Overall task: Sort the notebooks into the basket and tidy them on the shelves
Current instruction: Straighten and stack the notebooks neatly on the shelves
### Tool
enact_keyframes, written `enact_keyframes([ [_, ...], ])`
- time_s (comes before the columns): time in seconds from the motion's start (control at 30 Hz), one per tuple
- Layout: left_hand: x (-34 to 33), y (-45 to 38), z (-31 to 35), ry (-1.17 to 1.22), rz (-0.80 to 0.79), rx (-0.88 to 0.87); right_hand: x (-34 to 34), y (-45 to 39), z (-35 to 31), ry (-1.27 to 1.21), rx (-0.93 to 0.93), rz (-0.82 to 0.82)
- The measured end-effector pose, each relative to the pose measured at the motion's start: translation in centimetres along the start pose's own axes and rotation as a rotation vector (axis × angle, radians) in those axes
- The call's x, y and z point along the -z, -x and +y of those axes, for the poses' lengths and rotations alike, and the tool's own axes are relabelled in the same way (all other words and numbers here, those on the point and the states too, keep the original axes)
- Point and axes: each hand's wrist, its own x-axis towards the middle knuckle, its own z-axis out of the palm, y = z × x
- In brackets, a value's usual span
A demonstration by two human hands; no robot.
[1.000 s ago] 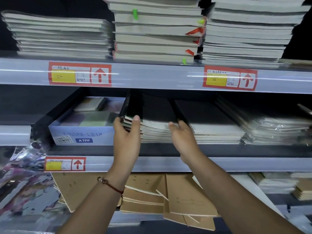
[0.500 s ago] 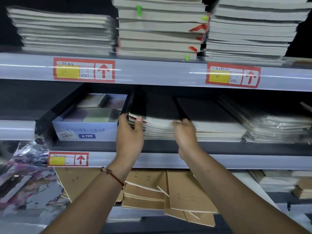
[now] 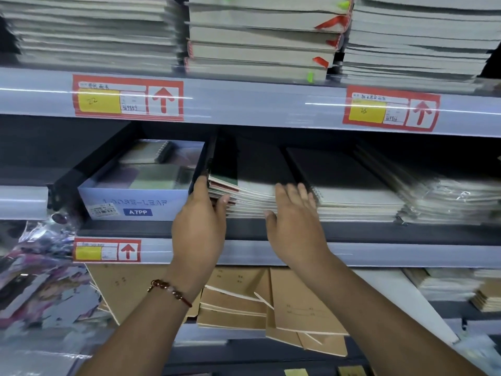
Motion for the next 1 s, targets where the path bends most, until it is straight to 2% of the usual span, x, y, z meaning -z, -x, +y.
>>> enact_keyframes([
  [0.1,-0.1,0.1,-0.4,0.073,-0.021,-0.015,-0.4,-0.1,0.2,-0.009,0.018,0.0],
  [0.23,1.6,1.6,-0.6,0.304,-0.161,-0.091,-0.4,0.0,0.5,-0.055,0.02,-0.022],
  [0.3,3.3,3.9,-1.5,0.295,-0.109,-0.158,0.0,0.8,0.2,-0.136,0.026,0.002],
  [0.37,4.8,6.8,-3.9,0.304,-0.041,-0.15,0.3,2.7,-0.4,-0.257,0.129,0.107],
  [0.43,5.6,9.2,-7.6,0.347,-0.042,0.028,0.1,5.4,-1.7,-0.364,0.303,0.103],
  [0.5,5.7,10.9,-12.2,0.321,-0.056,0.26,-1.6,8.4,-2.8,-0.445,0.437,-0.033],
  [0.57,5.7,11.7,-16.3,0.288,-0.041,0.477,-4.2,10.3,-3.9,-0.474,0.466,-0.176],
  [0.67,5.2,11.8,-22.2,0.408,-0.052,0.754,-8.2,11.3,-5.4,-0.528,0.335,-0.314],
  [0.8,4.2,10.9,-26.9,0.626,-0.159,0.966,-13.1,11.4,-6.7,-0.599,0.116,-0.424],
  [0.9,3.7,10.2,-27.3,0.661,-0.25,1.049,-16.3,11.9,-7.5,-0.599,0.043,-0.468],
  [1.0,3.4,9.8,-27.3,0.658,-0.278,1.053,-18.1,12.8,-8.1,-0.609,-0.049,-0.516],
])
